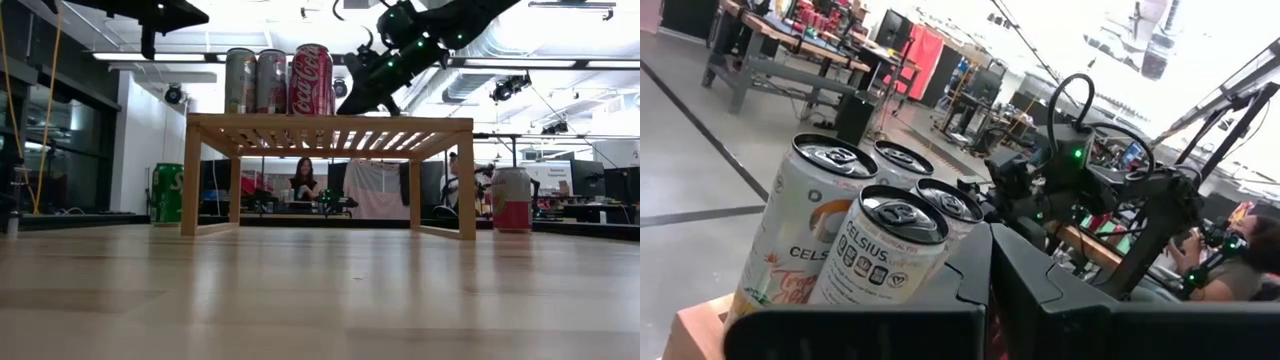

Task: Place canned beverage on shelf
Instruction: Put the red soda can on the shelf aligned with other red soda can, then put the top green soda can on the shelf

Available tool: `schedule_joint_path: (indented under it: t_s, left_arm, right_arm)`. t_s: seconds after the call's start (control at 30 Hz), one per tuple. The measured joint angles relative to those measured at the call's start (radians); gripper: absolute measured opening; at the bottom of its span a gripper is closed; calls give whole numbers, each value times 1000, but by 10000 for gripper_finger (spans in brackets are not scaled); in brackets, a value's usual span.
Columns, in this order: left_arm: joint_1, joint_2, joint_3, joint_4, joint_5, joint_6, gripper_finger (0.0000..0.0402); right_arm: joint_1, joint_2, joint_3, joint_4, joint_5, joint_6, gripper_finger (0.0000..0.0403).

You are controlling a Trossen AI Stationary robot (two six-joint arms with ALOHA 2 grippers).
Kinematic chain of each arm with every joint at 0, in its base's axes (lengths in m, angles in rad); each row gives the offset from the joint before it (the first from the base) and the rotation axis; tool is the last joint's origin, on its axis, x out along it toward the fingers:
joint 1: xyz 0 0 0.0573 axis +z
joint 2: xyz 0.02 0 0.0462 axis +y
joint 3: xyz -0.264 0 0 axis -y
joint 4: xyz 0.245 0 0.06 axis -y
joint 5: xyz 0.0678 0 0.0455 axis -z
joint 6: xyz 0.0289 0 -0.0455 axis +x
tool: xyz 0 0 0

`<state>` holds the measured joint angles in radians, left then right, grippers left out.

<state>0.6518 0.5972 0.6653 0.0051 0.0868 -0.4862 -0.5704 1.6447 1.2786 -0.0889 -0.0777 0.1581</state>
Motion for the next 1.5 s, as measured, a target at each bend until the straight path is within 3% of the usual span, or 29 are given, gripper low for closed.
schedule_joint_path:
  t_s: [0.37, 0.6, 0.7, 0.83, 1.0, 1.23, 1.4, 1.5]
  left_arm:
    - [0, 0, 0, 0, 0, 21, 1]
    - [1, -2, 1, -2, -3, 71, 1]
    - [3, 4, 36, -76, -45, 104, 15]
    - [3, 42, 120, -273, -134, 196, 66]
    - [4, 107, 211, -511, -246, 276, 164]
    - [18, 219, 215, -765, -414, 223, 295]
    - [45, 308, 214, -839, -519, 166, 351]
    - [57, 348, 215, -813, -524, 111, 364]
  right_arm:
    - [0, -11, 4, -25, 4, -12, 0]
    - [-30, -141, 4, -187, 12, -69, 0]
    - [-32, -207, 4, -274, 17, -80, 0]
    - [-28, -267, 4, -353, 25, -79, 0]
    - [-20, -293, 4, -397, 48, -55, 0]
    - [-6, -293, -2, -423, 50, -43, 0]
    - [-2, -293, -2, -429, 48, -43, 0]
    - [-3, -293, -2, -429, 48, -38, 0]
